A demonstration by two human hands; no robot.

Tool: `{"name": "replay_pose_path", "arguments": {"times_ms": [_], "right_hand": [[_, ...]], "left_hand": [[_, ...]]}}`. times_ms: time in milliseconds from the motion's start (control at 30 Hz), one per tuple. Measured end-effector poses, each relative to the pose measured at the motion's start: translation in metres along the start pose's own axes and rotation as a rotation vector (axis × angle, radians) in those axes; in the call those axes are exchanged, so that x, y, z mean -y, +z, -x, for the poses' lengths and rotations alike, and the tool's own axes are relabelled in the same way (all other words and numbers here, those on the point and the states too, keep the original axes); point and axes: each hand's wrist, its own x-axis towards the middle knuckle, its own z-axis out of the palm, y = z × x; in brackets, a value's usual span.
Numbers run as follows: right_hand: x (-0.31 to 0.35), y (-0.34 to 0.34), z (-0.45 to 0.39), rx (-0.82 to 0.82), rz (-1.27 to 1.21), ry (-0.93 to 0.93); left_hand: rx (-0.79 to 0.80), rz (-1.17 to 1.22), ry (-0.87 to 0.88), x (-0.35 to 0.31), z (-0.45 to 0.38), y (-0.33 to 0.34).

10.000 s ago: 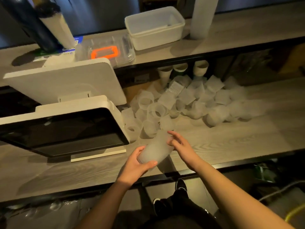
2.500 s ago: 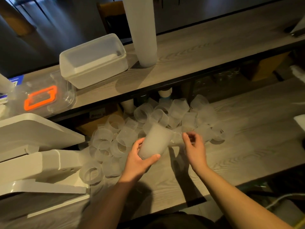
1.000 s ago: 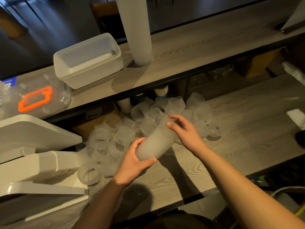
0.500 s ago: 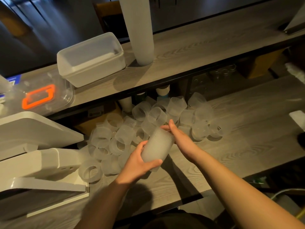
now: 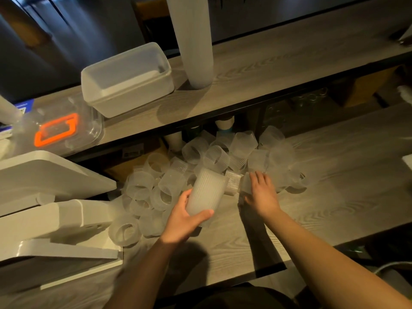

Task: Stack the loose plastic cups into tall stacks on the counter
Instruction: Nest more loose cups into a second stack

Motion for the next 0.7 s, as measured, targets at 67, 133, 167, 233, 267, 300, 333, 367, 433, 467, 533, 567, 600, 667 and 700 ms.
{"name": "replay_pose_path", "arguments": {"times_ms": [67,133,167,233,267,300,333,367,433,467,533,567,600,667,700], "right_hand": [[0.002,0.0,-0.002,0.038,0.101,-0.011],[0.004,0.001,0.0,0.058,0.143,-0.036],[0.004,0.003,0.001,0.06,0.134,-0.046],[0.004,0.005,0.005,0.063,0.021,-0.023],[0.004,0.005,0.007,0.067,-0.079,0.016],[0.004,0.004,0.008,0.068,-0.186,0.062],[0.004,0.004,0.01,0.063,-0.28,0.103],[0.003,0.004,0.011,0.046,-0.358,0.133],[0.002,0.002,0.014,-0.009,-0.528,0.201],[0.002,-0.001,0.017,-0.037,-0.645,0.252],[0.006,-0.01,0.021,-0.101,-0.887,0.357],[0.009,-0.015,0.022,-0.146,-0.988,0.393],[0.013,-0.021,0.022,-0.193,-1.071,0.414],[0.02,-0.033,0.019,-0.242,-1.222,0.405],[0.024,-0.04,0.017,-0.233,-1.314,0.397]], "left_hand": [[-0.001,-0.002,-0.004,0.002,-0.002,-0.001],[0.003,-0.022,0.005,0.004,-0.004,-0.004],[0.014,-0.033,0.012,0.005,-0.006,-0.005],[0.031,-0.041,0.012,0.006,-0.007,-0.006],[0.025,-0.039,0.005,0.006,-0.007,-0.006],[0.01,-0.038,-0.002,0.006,-0.008,-0.007],[-0.006,-0.036,-0.007,0.007,-0.009,-0.007],[-0.017,-0.029,-0.011,0.006,-0.009,-0.007],[-0.026,0.011,-0.01,0.005,-0.01,-0.006],[-0.029,0.03,-0.008,0.003,-0.01,-0.006],[-0.042,0.061,-0.007,0.001,-0.01,-0.005],[-0.055,0.079,-0.006,0.002,-0.01,-0.005],[-0.066,0.096,-0.007,0.003,-0.011,-0.005],[-0.06,0.104,-0.011,0.006,-0.011,-0.006],[-0.052,0.1,-0.014,0.007,-0.011,-0.006]]}}
